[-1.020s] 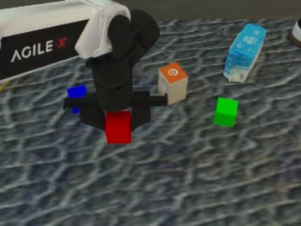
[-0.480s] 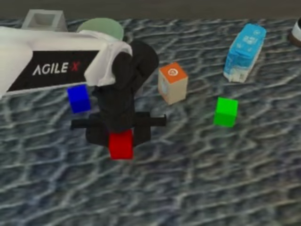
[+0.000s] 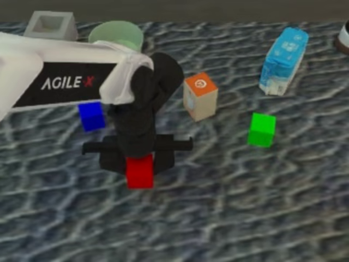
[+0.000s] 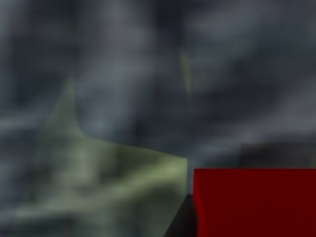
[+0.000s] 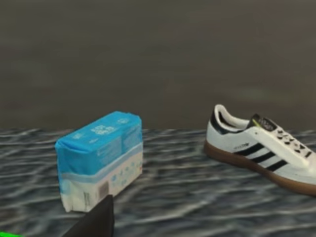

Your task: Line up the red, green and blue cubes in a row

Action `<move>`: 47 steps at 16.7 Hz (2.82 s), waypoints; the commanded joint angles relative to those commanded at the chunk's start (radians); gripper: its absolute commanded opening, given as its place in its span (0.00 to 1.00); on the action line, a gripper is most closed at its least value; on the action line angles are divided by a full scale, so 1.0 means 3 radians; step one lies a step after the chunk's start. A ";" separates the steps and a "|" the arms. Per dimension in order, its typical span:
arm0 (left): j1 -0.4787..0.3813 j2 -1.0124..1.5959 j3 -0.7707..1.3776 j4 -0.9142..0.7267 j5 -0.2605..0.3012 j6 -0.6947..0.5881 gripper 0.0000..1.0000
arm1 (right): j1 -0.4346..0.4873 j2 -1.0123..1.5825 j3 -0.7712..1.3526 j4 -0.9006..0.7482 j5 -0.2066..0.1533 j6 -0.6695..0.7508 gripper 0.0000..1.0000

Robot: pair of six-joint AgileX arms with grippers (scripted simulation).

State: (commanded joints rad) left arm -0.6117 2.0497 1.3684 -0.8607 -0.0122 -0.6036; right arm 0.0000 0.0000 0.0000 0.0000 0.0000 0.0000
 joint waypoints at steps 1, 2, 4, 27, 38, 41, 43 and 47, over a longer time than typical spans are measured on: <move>0.0000 0.0000 0.0000 0.0000 0.0000 0.0000 0.30 | 0.0000 0.0000 0.0000 0.0000 0.0000 0.0000 1.00; 0.0000 0.0000 0.0000 0.0000 0.0000 0.0000 0.38 | 0.0000 0.0000 0.0000 0.0000 0.0000 0.0000 1.00; 0.0000 0.0000 0.0000 0.0000 0.0000 0.0000 0.53 | 0.0000 0.0000 0.0000 0.0000 0.0000 0.0000 1.00; 0.0048 -0.0246 0.0459 -0.0735 -0.0004 -0.0020 1.00 | 0.0000 0.0000 0.0000 0.0000 0.0000 0.0000 1.00; 0.0263 -0.0761 0.0107 -0.0535 -0.0023 0.0008 1.00 | 0.0097 0.0519 0.0518 -0.0344 0.0012 -0.0264 1.00; 0.0540 -0.1426 -0.0424 -0.0182 -0.0038 0.0062 1.00 | 0.0236 0.1252 0.1218 -0.0791 0.0010 -0.0600 1.00; 0.0754 -0.1993 -0.0868 0.0101 -0.0048 0.0139 1.00 | 0.0350 0.1894 0.1795 -0.1158 0.0007 -0.0872 1.00; 0.1209 -0.3338 -0.1957 0.0757 -0.0067 0.0447 1.00 | 0.0597 0.3428 0.3028 -0.1988 0.0006 -0.1468 1.00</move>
State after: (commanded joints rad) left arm -0.2490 1.0484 0.7814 -0.6336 -0.0323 -0.4697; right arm 0.1790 1.0285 0.9085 -0.5965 0.0018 -0.4403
